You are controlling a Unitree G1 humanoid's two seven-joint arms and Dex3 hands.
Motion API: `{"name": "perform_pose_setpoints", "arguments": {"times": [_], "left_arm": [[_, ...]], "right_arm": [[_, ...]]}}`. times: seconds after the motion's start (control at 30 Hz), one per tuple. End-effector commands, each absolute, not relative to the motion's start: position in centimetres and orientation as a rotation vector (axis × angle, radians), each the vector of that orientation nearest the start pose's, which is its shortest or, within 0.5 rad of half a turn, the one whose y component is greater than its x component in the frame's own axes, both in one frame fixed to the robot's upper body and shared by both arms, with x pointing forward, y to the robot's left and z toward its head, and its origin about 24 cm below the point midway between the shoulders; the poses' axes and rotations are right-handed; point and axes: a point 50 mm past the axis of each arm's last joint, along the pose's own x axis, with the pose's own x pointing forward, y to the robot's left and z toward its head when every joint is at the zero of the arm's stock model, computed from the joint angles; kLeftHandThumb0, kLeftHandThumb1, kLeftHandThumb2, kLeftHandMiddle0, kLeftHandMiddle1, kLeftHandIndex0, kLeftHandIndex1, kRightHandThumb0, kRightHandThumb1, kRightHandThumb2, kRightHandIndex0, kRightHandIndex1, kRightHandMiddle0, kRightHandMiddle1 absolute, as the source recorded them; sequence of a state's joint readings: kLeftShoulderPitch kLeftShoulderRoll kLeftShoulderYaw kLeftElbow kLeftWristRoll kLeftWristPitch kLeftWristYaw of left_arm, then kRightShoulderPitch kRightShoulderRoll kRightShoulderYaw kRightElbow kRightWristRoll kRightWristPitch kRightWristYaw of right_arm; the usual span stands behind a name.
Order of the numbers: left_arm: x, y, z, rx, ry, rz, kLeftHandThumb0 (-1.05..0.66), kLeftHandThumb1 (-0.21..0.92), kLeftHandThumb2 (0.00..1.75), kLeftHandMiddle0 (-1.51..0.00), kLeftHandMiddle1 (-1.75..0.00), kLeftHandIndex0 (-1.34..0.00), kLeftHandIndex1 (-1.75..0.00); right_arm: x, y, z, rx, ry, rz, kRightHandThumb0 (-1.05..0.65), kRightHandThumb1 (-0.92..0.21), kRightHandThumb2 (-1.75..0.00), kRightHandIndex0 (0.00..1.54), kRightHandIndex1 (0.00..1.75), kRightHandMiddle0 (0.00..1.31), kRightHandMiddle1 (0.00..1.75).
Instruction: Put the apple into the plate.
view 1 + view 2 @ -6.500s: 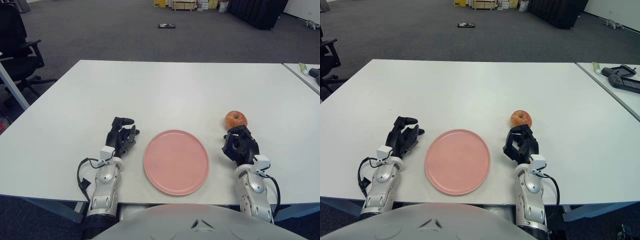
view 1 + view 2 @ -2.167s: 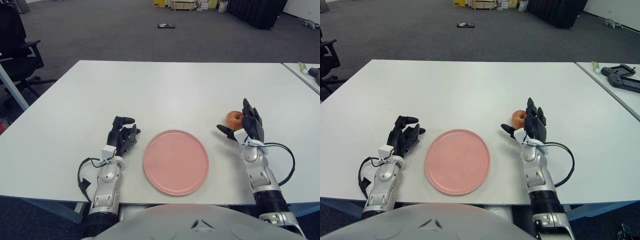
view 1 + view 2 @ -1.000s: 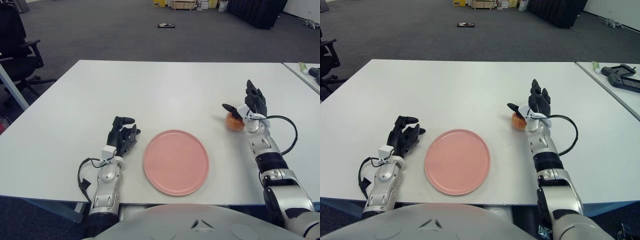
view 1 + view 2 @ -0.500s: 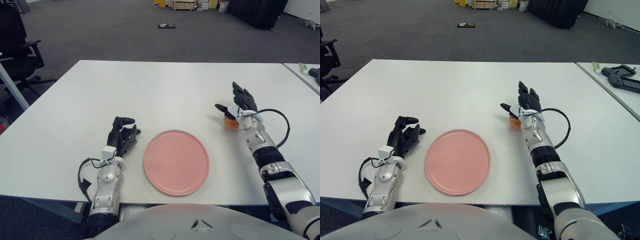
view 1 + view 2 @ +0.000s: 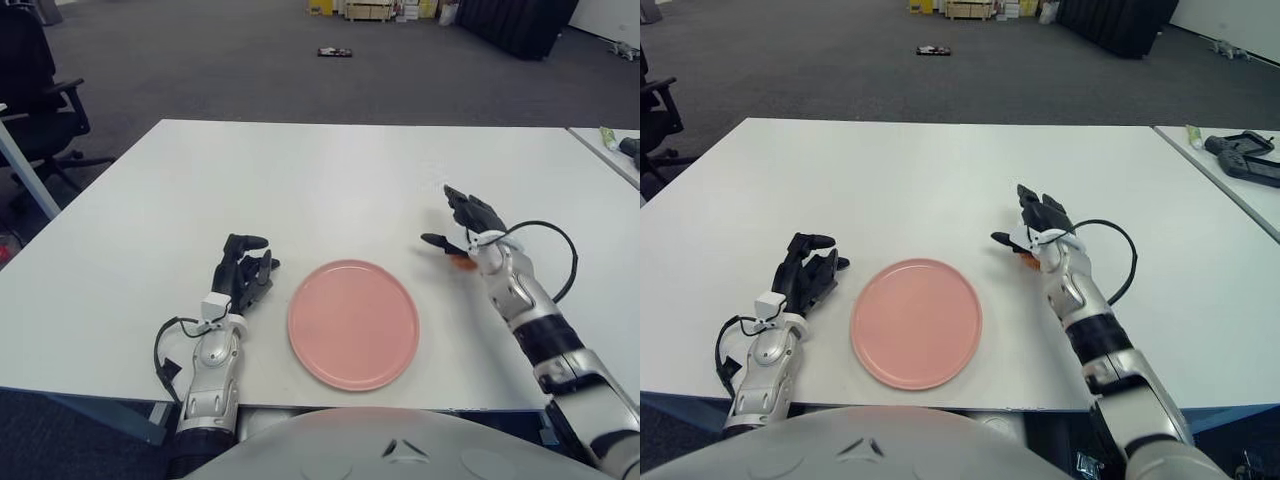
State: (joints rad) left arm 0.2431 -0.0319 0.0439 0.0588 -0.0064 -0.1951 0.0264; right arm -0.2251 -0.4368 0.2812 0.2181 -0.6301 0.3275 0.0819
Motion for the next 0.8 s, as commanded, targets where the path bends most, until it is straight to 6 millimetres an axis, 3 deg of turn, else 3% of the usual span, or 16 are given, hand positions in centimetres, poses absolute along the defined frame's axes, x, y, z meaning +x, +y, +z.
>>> {"name": "perform_pose_setpoints", "arguments": {"times": [0.0, 0.2, 0.4, 0.77], "left_arm": [[19.5, 17.1, -1.1, -0.027, 0.129, 0.141, -0.35, 0.89, 0.58, -0.52, -1.32, -0.21, -1.75], [19.5, 17.1, -1.2, -0.025, 0.122, 0.139, -0.35, 0.92, 0.54, -0.50, -1.32, -0.20, -1.75], [19.6, 17.0, -1.1, -0.023, 0.125, 0.141, -0.35, 0.89, 0.57, -0.52, -1.31, -0.21, -1.75], [19.6, 17.0, -1.1, -0.022, 0.121, 0.138, -0.35, 0.90, 0.56, -0.51, -1.34, -0.21, -1.75]], "right_arm": [[27.2, -20.4, 1.4, -1.130, 0.399, 0.164, -0.96, -0.77, -0.42, 0.00, 0.00, 0.00, 0.00], [26.6, -20.4, 2.2, -1.103, 0.336, 0.089, -0.91, -0.79, -0.42, 0.00, 0.00, 0.00, 0.00], [25.5, -20.5, 4.4, -1.052, 0.210, -0.021, -0.89, -0.84, -0.44, 0.00, 0.00, 0.00, 0.00], [24.3, -20.4, 5.6, -0.986, 0.162, -0.104, -0.89, -0.90, -0.38, 0.00, 0.00, 0.00, 0.00]]}}
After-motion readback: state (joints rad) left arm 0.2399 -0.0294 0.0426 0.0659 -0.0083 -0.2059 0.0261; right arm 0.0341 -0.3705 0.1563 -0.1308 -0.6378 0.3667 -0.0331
